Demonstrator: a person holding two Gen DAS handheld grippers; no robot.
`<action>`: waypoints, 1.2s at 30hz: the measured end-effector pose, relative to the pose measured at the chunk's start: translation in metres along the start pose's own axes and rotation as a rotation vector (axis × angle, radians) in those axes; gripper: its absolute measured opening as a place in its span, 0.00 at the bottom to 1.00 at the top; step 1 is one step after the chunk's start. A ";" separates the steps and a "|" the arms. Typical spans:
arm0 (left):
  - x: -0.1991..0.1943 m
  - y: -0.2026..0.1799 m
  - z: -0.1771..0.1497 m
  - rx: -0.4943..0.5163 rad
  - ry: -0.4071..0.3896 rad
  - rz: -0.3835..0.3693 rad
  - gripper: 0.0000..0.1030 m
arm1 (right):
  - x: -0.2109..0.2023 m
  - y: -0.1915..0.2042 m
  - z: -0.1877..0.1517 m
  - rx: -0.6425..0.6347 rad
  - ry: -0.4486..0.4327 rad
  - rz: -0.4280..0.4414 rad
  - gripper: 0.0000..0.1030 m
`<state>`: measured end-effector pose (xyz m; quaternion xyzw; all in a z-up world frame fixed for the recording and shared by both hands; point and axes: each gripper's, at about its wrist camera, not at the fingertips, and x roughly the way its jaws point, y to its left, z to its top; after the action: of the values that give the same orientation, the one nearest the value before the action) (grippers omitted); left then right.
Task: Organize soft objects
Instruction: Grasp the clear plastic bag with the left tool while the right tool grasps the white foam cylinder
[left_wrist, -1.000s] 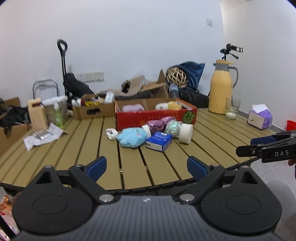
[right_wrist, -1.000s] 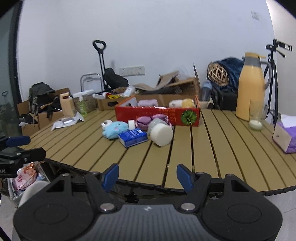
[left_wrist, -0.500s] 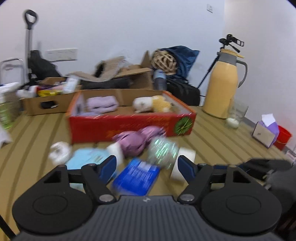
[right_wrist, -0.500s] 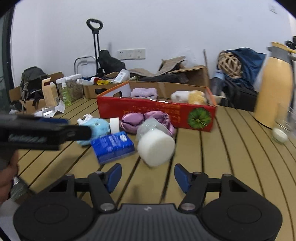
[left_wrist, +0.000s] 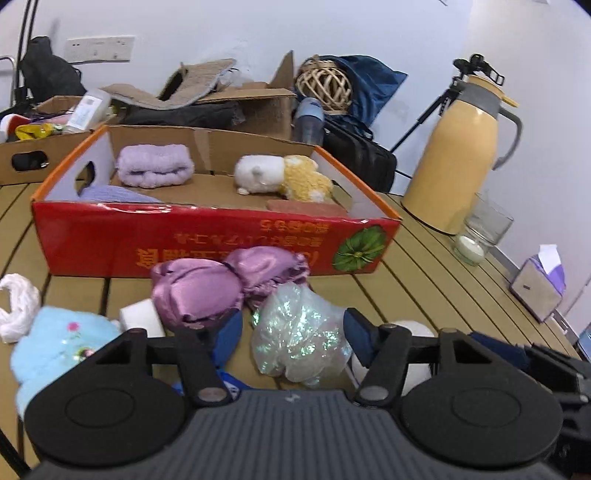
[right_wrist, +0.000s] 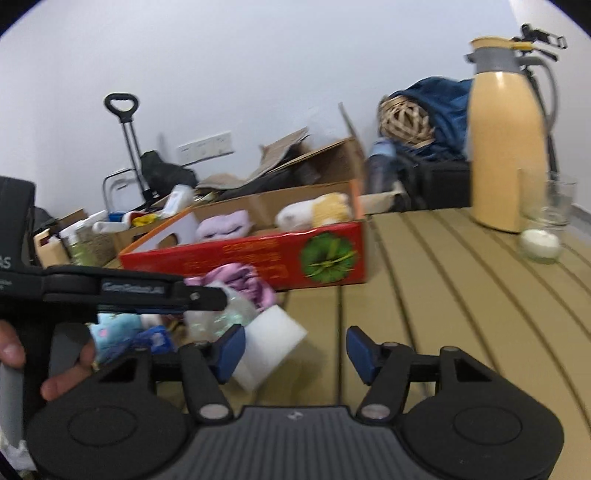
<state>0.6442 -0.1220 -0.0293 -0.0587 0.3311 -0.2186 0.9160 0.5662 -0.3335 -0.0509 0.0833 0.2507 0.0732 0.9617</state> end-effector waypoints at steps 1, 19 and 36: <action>0.002 -0.002 0.000 0.007 0.004 -0.004 0.46 | 0.000 -0.002 0.001 0.002 -0.006 -0.013 0.58; -0.030 0.004 -0.002 -0.019 -0.067 -0.030 0.21 | -0.019 0.019 -0.012 -0.154 -0.050 -0.085 0.65; -0.035 -0.004 -0.007 0.020 -0.073 -0.036 0.21 | 0.011 0.023 -0.018 -0.120 0.082 -0.057 0.52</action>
<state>0.6146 -0.1097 -0.0131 -0.0634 0.2942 -0.2359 0.9240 0.5649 -0.3070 -0.0667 0.0152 0.2872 0.0638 0.9556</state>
